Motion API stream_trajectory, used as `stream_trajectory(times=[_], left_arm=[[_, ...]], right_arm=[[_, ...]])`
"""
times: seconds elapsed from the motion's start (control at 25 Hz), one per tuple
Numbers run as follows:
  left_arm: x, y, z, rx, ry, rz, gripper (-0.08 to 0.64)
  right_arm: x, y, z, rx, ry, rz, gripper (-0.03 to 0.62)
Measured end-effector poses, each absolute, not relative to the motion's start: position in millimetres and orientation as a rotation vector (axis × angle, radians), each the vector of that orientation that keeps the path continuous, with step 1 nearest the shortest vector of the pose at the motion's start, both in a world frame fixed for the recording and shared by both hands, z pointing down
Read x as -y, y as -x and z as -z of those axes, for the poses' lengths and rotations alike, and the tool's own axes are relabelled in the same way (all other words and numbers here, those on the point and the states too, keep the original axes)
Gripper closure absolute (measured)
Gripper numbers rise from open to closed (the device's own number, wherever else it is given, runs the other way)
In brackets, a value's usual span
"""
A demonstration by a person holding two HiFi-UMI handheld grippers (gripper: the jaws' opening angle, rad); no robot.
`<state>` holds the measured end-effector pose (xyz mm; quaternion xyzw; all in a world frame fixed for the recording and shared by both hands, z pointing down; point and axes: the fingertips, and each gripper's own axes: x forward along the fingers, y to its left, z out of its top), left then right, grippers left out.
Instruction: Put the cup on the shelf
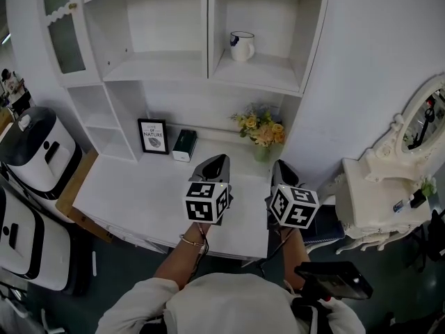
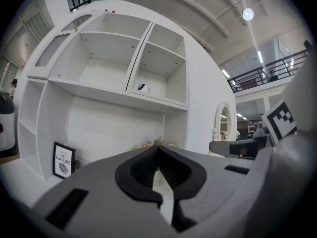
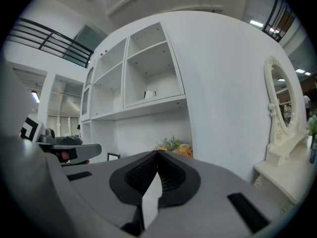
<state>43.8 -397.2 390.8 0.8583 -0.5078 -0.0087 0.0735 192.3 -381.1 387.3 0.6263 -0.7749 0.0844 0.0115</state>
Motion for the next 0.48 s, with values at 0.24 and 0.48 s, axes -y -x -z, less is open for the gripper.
stream_trajectory(times=[0.24, 0.48], left_arm=[[404, -41, -389, 1.528, -2.588, 0.018, 0.552], [410, -42, -385, 1.532, -2.601, 0.019, 0.552]], right_arm=[[387, -183, -387, 2.421, -1.924, -0.244, 0.571], [394, -179, -382, 2.418, -1.904, -0.206, 0.571]])
